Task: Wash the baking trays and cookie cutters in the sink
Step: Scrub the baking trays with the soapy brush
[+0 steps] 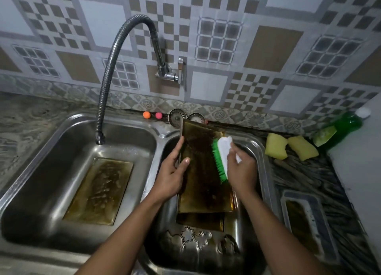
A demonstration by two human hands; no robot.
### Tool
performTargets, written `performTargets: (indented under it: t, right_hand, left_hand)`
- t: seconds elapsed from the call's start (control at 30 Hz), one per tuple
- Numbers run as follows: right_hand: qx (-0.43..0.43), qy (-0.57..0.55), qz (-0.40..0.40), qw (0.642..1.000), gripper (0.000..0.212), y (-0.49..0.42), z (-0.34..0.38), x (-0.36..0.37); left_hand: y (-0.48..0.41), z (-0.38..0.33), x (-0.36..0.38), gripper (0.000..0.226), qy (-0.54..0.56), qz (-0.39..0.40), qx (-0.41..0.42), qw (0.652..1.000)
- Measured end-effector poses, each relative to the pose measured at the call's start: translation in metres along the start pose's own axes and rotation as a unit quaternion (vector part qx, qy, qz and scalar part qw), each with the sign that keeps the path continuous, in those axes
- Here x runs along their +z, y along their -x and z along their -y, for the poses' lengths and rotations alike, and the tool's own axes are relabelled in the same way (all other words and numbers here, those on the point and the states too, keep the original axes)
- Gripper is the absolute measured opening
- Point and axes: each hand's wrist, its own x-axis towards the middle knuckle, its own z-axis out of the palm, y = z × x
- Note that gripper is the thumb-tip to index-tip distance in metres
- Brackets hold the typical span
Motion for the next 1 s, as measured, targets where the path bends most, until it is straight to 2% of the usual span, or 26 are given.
performTargets:
  t: [0.1,0.17,0.3,0.4,0.53,0.7,0.77,0.9,1.0]
  right_hand:
    - [0.025,0.006,-0.04,0.999,0.032,-0.02,0.024,0.008]
    - [0.011,-0.008,-0.037,0.999,0.033,-0.019,0.045,0.018]
    - [-0.065,-0.04,0.05,0.996,0.032,0.014,0.065,0.028]
    - [-0.103,-0.041,0.09,0.99,0.031,0.035,0.047,0.018]
    - [-0.058,-0.008,0.059,0.997,0.031,0.026,0.024,0.003]
    - [-0.02,-0.031,0.007,0.999,0.03,-0.004,0.055,0.015]
    - [-0.047,-0.037,0.035,0.998,0.03,0.002,0.068,0.022]
    - [-0.104,-0.041,0.117,0.987,0.029,0.032,0.06,0.016]
    - [-0.122,0.0,0.114,0.986,0.03,0.034,0.032,-0.002]
  left_hand:
    - [0.002,0.001,0.006,0.061,0.007,0.043,-0.009,0.999]
    - [-0.003,-0.005,0.01,0.061,0.01,0.034,0.001,0.999]
    - [-0.019,-0.012,0.01,0.058,0.005,-0.014,0.026,1.0]
    - [-0.023,-0.008,0.005,0.056,0.023,-0.076,0.015,0.997]
    - [-0.014,-0.005,0.001,0.055,0.026,-0.073,0.017,0.997]
    - [-0.004,-0.012,0.022,0.054,0.023,-0.012,0.049,0.998]
    - [-0.009,-0.015,0.026,0.052,0.039,-0.033,0.05,0.997]
    - [-0.028,-0.01,0.013,0.05,0.052,-0.148,0.038,0.987]
    - [-0.028,-0.005,0.004,0.051,0.038,-0.157,0.047,0.986]
